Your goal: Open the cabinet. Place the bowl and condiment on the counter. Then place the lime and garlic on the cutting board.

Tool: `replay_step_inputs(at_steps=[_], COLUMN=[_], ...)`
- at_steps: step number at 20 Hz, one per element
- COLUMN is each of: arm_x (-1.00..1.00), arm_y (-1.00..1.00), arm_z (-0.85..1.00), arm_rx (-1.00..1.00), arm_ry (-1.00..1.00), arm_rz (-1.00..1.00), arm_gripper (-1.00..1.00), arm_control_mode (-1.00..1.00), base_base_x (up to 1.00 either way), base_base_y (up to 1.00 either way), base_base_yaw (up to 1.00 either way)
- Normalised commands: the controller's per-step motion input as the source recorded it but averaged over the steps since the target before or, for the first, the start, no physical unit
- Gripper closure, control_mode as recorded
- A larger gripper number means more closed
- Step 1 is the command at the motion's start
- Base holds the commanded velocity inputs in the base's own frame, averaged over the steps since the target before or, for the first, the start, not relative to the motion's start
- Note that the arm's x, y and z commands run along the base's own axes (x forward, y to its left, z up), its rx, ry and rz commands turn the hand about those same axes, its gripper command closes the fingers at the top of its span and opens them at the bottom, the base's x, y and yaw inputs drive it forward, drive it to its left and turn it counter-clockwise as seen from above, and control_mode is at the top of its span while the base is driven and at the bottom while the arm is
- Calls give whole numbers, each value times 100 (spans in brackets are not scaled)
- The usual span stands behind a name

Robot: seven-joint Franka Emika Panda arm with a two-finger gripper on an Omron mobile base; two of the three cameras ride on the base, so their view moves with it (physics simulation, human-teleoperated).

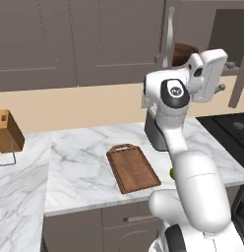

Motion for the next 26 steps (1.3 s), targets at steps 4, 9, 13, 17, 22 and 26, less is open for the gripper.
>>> replay_step_inputs(at_steps=[4, 9, 13, 17, 22, 26], arm_x=[0, -30, -40, -25, -14, 0], arm_y=[-100, -100, -100, -44, 67, 70], arm_z=[1, 5, 1, -6, -48, -41], arm_rx=[9, 20, 30, 34, 31, 32], arm_ry=[23, 7, 0, -5, -21, -22], arm_rz=[-35, -24, -8, 19, 73, 75], arm_gripper=[-100, -100, -100, -100, -100, -100], arm_control_mode=[-100, -100, -100, -100, -100, -100], base_base_x=[0, 0, 0, 0, 0, 0], base_base_y=[0, 0, 0, 0, 0, 0], base_base_yaw=[0, 0, 0, 0, 0, 0])
